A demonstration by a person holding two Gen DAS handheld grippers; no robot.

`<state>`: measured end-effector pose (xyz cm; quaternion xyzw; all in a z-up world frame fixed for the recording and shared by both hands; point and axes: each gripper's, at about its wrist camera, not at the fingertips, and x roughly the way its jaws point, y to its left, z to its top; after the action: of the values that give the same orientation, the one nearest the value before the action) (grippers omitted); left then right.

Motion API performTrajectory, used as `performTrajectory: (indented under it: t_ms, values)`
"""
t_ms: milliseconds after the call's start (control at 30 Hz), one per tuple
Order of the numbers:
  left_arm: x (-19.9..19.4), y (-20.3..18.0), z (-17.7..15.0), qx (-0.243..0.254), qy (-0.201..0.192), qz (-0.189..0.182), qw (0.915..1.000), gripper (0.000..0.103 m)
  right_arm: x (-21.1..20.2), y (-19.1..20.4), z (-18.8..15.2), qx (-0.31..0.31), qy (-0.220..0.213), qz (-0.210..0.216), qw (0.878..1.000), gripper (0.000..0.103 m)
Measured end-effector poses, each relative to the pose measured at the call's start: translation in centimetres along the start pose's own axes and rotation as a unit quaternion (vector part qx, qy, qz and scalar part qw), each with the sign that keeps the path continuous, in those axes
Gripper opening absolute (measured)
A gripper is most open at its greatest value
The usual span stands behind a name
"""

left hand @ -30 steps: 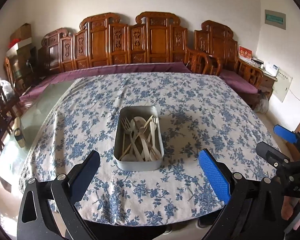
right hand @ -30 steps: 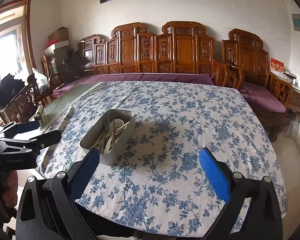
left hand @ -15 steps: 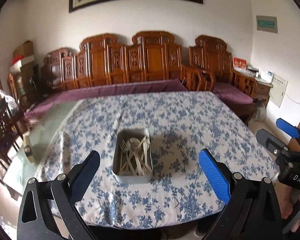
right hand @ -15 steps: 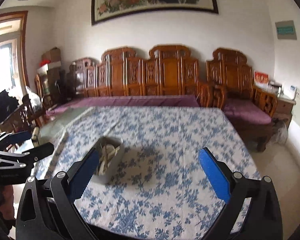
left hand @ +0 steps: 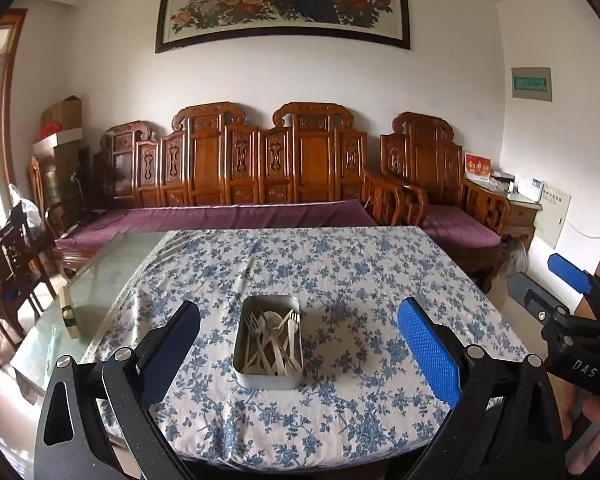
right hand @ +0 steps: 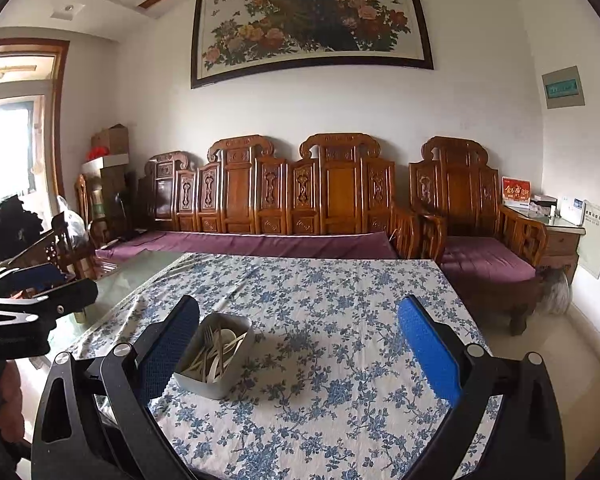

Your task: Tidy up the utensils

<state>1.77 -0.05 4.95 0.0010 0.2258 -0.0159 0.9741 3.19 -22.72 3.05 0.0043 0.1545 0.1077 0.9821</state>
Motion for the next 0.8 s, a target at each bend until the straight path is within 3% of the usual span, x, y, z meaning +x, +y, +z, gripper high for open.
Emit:
performTrajectory:
  t_ms: [800]
  values:
    - [-0.29, 0.05, -0.14, -0.002, 0.0, -0.002, 1.0, 0.095, 0.4, 0.15, -0.28, -0.001, 0.005, 0.0, 1.0, 0.1]
